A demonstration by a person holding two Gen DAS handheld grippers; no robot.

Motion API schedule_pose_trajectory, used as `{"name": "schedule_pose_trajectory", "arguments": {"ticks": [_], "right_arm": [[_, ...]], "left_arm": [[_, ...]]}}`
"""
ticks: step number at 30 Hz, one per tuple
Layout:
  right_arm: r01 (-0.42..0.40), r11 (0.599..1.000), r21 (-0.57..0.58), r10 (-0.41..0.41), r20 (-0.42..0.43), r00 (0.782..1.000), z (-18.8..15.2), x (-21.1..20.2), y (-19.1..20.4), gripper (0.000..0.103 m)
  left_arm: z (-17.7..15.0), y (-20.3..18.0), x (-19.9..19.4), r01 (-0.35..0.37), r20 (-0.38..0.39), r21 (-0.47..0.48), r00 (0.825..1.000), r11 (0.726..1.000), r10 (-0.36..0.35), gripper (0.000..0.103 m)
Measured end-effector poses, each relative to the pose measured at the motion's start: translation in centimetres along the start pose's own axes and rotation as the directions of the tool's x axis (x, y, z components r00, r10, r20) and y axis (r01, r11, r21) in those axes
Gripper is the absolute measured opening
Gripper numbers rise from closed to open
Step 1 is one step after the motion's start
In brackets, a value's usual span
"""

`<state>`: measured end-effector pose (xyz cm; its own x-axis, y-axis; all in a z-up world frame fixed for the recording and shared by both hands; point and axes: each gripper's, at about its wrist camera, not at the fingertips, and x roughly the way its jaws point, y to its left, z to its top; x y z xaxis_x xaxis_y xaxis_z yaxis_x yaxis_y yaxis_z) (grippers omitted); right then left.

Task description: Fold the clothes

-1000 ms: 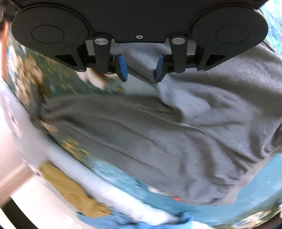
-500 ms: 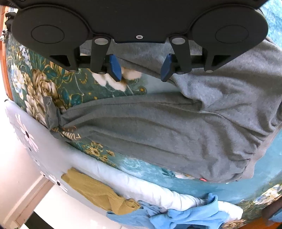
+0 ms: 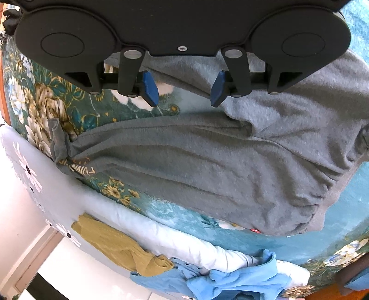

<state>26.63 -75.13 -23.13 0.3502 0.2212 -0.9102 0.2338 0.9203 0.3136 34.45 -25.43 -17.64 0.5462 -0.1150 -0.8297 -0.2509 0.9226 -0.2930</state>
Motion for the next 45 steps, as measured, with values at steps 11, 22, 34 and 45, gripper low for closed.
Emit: {"name": "schedule_pose_trajectory", "arguments": {"ticks": [11,22,34,45], "right_arm": [[-0.113,0.988,-0.108,0.13,0.164,0.978,11.3,0.9,7.7,0.037],[0.131,0.804,-0.579,0.013,0.239,0.971,16.0,9.4,20.1,0.053],[0.173,0.794,-0.583,-0.026,0.251,0.968,17.1,11.4,20.0,0.012],[0.197,0.893,-0.405,-0.041,0.362,0.931,23.8,6.5,16.0,0.003]], "left_arm": [[2.0,-1.2,1.3,-0.112,0.044,0.051,0.993,0.992,0.11,0.052],[2.1,-1.8,2.7,-0.128,0.02,0.128,0.992,0.983,0.127,0.06],[2.0,-1.6,4.4,-0.142,-0.008,0.176,0.989,0.974,0.145,0.063],[3.1,-0.9,4.5,-0.144,-0.001,0.165,0.989,0.976,0.147,0.063]]}}
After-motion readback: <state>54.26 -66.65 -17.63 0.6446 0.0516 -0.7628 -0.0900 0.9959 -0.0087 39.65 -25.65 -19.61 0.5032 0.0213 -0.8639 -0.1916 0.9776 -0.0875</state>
